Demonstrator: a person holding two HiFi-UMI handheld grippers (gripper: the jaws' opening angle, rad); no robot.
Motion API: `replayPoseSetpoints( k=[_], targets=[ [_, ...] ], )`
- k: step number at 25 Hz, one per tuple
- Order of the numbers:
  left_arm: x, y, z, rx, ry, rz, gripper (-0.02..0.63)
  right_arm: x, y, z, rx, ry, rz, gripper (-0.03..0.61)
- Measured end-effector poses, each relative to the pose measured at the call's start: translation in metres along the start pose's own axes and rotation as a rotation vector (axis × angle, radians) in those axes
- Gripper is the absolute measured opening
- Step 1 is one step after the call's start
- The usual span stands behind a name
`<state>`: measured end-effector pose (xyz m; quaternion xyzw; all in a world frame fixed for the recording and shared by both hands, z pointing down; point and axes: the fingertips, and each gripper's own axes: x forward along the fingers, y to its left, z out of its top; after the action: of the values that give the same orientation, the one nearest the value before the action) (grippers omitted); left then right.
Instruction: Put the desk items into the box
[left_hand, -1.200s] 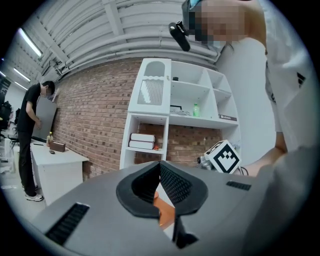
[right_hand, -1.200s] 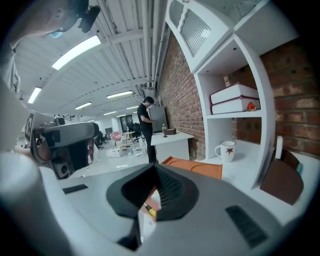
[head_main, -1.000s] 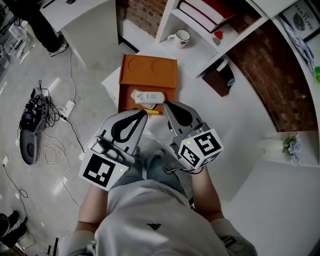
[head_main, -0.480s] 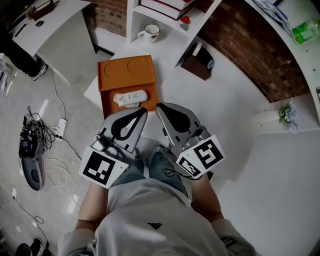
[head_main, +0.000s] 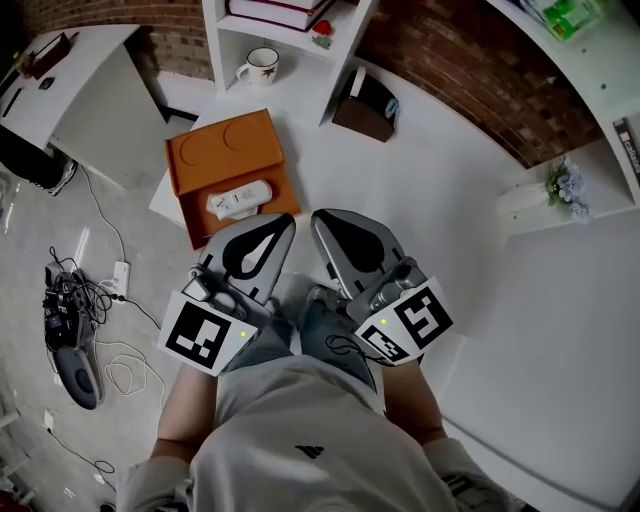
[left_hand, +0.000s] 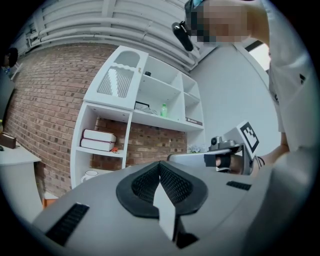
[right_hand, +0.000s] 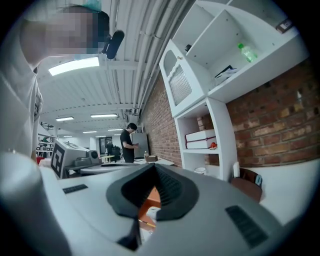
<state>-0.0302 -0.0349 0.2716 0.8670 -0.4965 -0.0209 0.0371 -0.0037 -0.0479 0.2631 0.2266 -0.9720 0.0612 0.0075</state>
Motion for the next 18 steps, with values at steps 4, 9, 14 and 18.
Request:
replayPoseSetpoints(
  k=[4,9,14,18],
  targets=[
    [0.0022,-0.0034,0.002,0.005,-0.003,-0.015,0.012,-0.0055,0.0016,0.0026,-0.008,-0.012,-0.011,0.008],
    [0.0023,-0.0067,0.0033,0.008,-0.008,-0.025,0.012,-0.0085,0.0046,0.0045,-0.021,-0.016,-0.012,0.008],
    [0.0043,-0.0069,0.0056,0.007,-0.012,-0.031,0.012,-0.0092,0.0046,0.0061,-0.028,-0.014,-0.016,0.008],
    [0.0072,-0.0084,0.0068,0.01,-0.017,-0.042,0.012,-0.0093,0.0038,0.0065,-0.032,-0.012,-0.019,0.008]
  ],
)
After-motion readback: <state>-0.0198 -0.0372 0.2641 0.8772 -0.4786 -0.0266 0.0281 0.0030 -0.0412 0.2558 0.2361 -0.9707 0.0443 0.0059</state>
